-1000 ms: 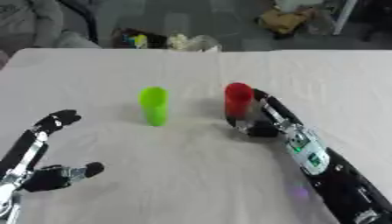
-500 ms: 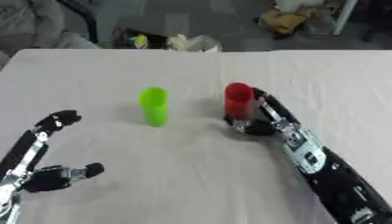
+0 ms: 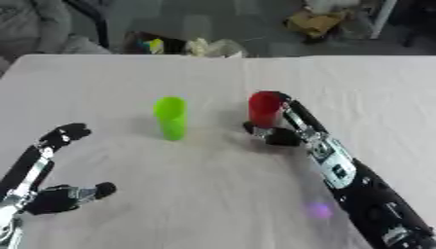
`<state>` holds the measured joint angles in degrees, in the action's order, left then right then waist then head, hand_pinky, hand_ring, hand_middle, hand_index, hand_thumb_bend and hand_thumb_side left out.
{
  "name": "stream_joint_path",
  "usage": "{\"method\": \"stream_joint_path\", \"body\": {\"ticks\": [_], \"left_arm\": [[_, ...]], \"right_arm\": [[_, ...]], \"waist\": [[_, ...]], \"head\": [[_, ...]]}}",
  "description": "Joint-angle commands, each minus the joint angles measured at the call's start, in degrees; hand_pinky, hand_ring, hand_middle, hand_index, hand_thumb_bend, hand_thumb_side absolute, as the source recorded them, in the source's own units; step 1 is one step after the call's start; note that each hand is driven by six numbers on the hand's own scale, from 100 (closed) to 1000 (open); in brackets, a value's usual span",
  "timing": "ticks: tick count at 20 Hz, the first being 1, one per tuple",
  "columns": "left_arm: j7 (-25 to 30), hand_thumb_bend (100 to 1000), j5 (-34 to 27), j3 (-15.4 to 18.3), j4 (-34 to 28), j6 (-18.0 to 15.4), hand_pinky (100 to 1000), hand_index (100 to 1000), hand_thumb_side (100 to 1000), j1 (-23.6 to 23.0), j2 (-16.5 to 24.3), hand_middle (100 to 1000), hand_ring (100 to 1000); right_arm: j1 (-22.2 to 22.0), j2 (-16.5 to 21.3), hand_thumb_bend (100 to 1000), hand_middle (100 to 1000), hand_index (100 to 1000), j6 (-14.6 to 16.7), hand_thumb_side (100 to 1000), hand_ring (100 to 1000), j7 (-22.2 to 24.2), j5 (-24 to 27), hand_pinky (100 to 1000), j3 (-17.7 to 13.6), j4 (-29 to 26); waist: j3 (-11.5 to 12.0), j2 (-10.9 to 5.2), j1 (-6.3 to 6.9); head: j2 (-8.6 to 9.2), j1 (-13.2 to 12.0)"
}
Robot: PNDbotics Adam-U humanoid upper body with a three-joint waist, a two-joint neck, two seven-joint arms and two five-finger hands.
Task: Pour the contents of one cup into another cup.
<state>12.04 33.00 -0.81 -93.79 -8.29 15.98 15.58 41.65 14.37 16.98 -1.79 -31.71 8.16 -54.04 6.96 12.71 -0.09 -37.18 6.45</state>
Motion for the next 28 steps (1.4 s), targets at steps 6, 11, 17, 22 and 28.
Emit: {"method": "stream_joint_path", "body": {"ticks": [6, 11, 17, 22, 28], "left_arm": [[0.16, 900, -0.27, -0.01, -0.64, -0.12, 905, 874, 636, 0.80, 0.45, 888, 871], [0.14, 900, -0.31, -0.03, -0.65, -0.13, 905, 874, 637, 0.83, 0.43, 888, 871], [0.21, 898, -0.33, -0.12, -0.66, -0.17, 905, 874, 638, 0.90, 0.36, 888, 871], [0.22, 897, -0.34, -0.14, -0.67, -0.19, 905, 874, 639, 0.94, 0.36, 888, 870], [0.24, 895, -0.35, -0.18, -0.63, -0.21, 905, 875, 640, 0.95, 0.36, 887, 870]], "right_arm": [[1.77, 0.10, 462, 878, 929, -0.21, 590, 1000, -0.66, -0.90, 1000, -0.07, -0.01], [1.90, -0.18, 407, 858, 912, -0.15, 555, 1000, -1.28, -1.25, 1000, -0.15, 0.98], [1.94, -0.40, 311, 813, 904, -0.53, 479, 1000, -1.39, -1.31, 1000, -0.18, 1.97], [1.91, -0.48, 237, 724, 869, -0.78, 421, 1000, -1.37, -1.52, 1000, -0.30, 2.63], [1.80, -0.49, 100, 554, 745, -1.62, 314, 933, -3.01, -1.45, 992, -0.52, 2.74]], "waist": [[0.21, -1.02, 0.21], [0.53, -0.93, 0.28], [0.66, -0.79, 0.34], [0.74, -0.70, 0.37], [0.77, -0.71, 0.45]], "head": [[0.24, 0.13], [0.29, 0.17], [0.30, 0.14], [0.29, 0.09], [0.26, -0.01]]}}
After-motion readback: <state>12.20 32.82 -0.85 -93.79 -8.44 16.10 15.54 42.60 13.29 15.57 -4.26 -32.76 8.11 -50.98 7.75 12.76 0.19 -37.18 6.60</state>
